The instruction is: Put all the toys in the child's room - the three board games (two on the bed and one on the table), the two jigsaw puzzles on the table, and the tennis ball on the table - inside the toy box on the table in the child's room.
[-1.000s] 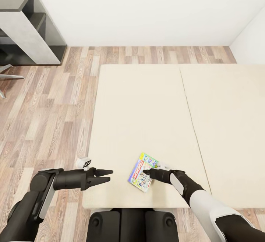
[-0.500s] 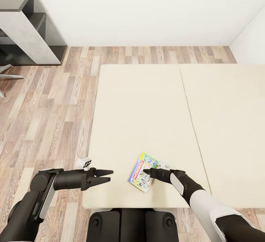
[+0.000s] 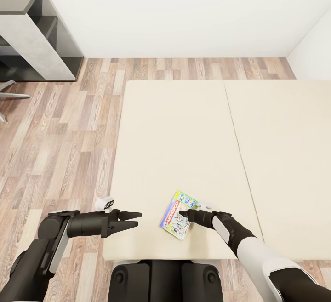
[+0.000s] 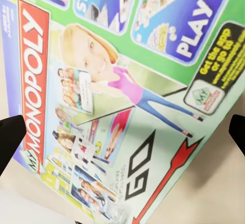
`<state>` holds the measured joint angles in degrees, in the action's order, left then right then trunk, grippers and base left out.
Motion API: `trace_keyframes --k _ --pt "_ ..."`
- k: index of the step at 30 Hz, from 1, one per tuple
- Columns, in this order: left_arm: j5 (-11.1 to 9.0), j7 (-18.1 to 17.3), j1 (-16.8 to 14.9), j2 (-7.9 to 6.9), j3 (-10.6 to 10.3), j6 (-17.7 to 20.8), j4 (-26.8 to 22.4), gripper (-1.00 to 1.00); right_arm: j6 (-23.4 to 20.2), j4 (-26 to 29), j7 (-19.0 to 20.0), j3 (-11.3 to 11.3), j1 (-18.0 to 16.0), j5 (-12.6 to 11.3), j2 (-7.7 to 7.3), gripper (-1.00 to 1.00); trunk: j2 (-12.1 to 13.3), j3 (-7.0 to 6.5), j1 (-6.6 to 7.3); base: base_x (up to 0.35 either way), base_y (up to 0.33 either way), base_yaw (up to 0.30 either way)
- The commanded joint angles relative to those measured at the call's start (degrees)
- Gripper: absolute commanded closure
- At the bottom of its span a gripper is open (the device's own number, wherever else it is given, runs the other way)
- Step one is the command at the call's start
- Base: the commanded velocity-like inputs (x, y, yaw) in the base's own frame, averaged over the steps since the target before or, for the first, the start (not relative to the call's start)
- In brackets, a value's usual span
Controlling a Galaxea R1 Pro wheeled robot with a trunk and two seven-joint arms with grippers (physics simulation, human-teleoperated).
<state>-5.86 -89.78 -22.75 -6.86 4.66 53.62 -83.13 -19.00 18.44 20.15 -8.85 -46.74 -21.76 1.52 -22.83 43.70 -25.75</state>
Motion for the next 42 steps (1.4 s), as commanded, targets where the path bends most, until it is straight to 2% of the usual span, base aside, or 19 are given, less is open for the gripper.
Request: trace_keyframes --k 1,42 --pt "0.01 -0.22 -0.01 -0.01 0.00 0.61 -0.02 -1.00 -0.26 0.07 -0.02 -0.23 -0.02 -0.30 -0.03 -1.00 -0.08 0.06 -0.03 0.000 0.000 0.000" --pt "-0.13 -0.22 -0.01 -0.08 0.08 0.68 -0.02 -1.00 -0.16 0.03 -0.02 -0.21 -0.02 -0.30 0.06 -1.00 -0.08 0.06 -0.03 0.000 0.000 0.000"
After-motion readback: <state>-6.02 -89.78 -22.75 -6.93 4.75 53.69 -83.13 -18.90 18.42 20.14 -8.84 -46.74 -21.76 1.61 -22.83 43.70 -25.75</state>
